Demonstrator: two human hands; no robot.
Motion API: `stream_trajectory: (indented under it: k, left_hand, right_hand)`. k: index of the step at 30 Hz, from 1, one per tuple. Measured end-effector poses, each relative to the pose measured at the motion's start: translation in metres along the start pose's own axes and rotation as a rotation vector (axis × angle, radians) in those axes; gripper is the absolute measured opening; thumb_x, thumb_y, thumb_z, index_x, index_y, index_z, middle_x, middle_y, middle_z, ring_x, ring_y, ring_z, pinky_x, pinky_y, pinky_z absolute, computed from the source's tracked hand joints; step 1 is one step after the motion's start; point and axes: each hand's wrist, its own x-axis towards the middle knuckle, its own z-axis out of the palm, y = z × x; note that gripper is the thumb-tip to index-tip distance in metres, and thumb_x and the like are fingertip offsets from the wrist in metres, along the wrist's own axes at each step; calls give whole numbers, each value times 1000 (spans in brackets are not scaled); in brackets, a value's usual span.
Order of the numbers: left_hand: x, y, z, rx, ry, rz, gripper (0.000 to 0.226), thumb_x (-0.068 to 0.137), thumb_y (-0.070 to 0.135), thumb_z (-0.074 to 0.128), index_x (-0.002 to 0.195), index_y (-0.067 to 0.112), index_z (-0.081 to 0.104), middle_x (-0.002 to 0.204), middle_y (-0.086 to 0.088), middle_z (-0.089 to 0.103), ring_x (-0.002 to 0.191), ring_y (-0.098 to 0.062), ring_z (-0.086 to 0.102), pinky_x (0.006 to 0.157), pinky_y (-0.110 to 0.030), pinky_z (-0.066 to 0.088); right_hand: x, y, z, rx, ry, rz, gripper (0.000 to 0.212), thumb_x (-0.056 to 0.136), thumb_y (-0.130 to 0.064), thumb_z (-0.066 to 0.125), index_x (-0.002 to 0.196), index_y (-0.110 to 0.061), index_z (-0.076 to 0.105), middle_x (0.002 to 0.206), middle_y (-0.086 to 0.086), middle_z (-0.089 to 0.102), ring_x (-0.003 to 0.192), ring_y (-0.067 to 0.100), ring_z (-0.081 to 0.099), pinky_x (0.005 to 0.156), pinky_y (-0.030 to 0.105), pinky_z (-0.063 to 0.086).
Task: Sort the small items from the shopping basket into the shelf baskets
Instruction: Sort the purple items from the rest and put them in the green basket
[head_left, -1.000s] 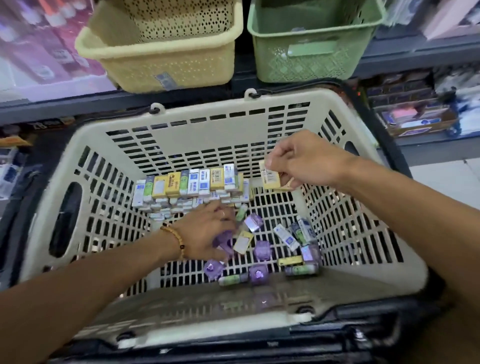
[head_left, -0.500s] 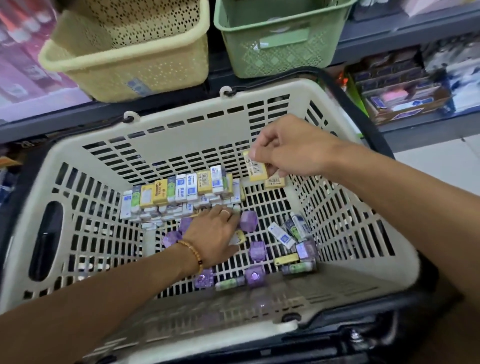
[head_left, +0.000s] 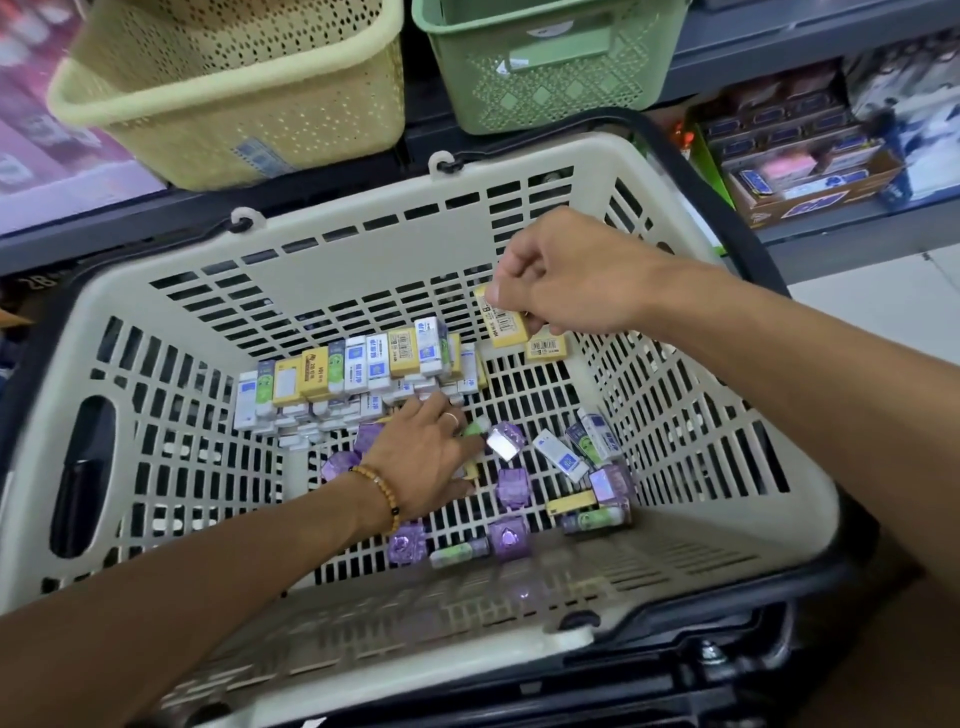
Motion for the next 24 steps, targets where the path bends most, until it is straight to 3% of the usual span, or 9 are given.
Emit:
stream_trajectory:
  k: [3,6,8,12,16,20,22,24]
  left_hand:
    - [-7,-1,3,-172,4,111,39,88,43,62,120,23,54,121,-5,56,108,-22,46,90,-35,44]
    - [-14,-4,9,-273,-44,111,65,81,42,72,131,20,36,115,-4,54,96,-16,47,78,-25,44]
    - [-16,-10,12,-258,-73,130,78,81,40,72,142,18,29,121,-5,52,101,-19,52,77,-25,45]
    - [-19,-12,6,-353,-134,110,63,85,39,68,139,17,44,126,-2,52,107,-18,55,84,-26,48]
    - [-26,-1,-10,-1021,-417,-116,48,78,25,79,123,17,62,89,10,61,77,-6,59,69,-18,52]
    - [-32,11,-17,-1032,-651,-42,32,94,20,62,123,8,58,83,4,62,61,4,54,58,-9,43]
    - [-31,12,-20,-1004,-691,-38,34,98,25,54,128,10,51,88,5,61,72,-3,56,66,-14,45]
    - [-30,16,-22,-978,-732,-50,39,99,30,48,136,17,43,105,1,62,94,-13,60,86,-28,48]
  right_hand:
    - [0,0,0,-6,3,-12,16,93,-32,64,90,-17,69,81,-1,69,82,11,66,81,32,55]
    - [0,0,1,-17,5,-13,16,93,-32,64,90,-18,70,81,-1,70,81,11,66,78,30,54]
    - [0,0,2,-29,7,-18,16,93,-32,64,89,-18,70,80,-1,70,80,9,66,76,28,52]
    - [1,0,3,-42,3,-23,16,93,-31,64,90,-17,70,78,-2,70,77,8,65,73,27,51]
    - [3,0,3,-46,12,-25,17,93,-31,64,90,-16,70,78,-1,69,77,11,66,72,27,51]
    - [5,-2,3,-56,4,-23,18,93,-31,64,92,-14,69,81,1,68,85,17,67,82,35,55]
    - [5,-3,3,-63,1,-27,18,93,-30,64,93,-13,69,81,1,68,86,17,67,85,38,56]
    - [5,-4,3,-66,-6,-25,19,94,-30,64,93,-12,70,84,3,69,87,18,67,87,40,56]
